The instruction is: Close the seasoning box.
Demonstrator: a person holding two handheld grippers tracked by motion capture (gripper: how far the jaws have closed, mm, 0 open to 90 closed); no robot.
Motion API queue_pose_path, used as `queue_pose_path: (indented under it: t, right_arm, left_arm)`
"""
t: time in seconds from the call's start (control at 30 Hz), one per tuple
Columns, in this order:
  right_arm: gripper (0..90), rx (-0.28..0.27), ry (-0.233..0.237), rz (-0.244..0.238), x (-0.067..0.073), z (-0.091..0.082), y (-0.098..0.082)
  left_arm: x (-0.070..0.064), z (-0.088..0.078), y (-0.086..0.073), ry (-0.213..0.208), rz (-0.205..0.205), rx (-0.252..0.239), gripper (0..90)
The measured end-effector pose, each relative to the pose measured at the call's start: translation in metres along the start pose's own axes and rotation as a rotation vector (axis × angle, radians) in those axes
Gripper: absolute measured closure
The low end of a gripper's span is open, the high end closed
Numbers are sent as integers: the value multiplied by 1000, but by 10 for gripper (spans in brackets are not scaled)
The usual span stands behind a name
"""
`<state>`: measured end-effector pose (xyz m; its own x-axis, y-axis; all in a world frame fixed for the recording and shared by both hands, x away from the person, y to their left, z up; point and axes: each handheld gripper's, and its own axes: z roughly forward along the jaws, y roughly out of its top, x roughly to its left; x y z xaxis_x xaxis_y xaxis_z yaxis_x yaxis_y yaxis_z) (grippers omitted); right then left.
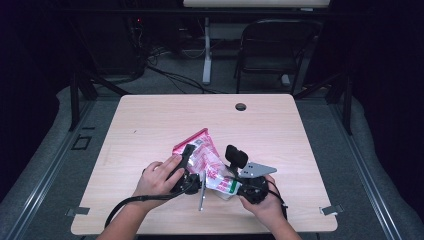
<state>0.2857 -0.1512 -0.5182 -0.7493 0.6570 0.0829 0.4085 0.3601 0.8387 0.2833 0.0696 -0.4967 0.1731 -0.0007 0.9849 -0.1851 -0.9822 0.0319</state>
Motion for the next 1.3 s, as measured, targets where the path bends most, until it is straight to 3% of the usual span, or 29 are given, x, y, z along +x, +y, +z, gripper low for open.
queue_pose_path:
  t: [1.3]
  right_arm:
    - [900, 1, -8, -1, 0, 1, -1]
  left_arm:
    - [2, -2, 2, 7, -10, -17, 700]
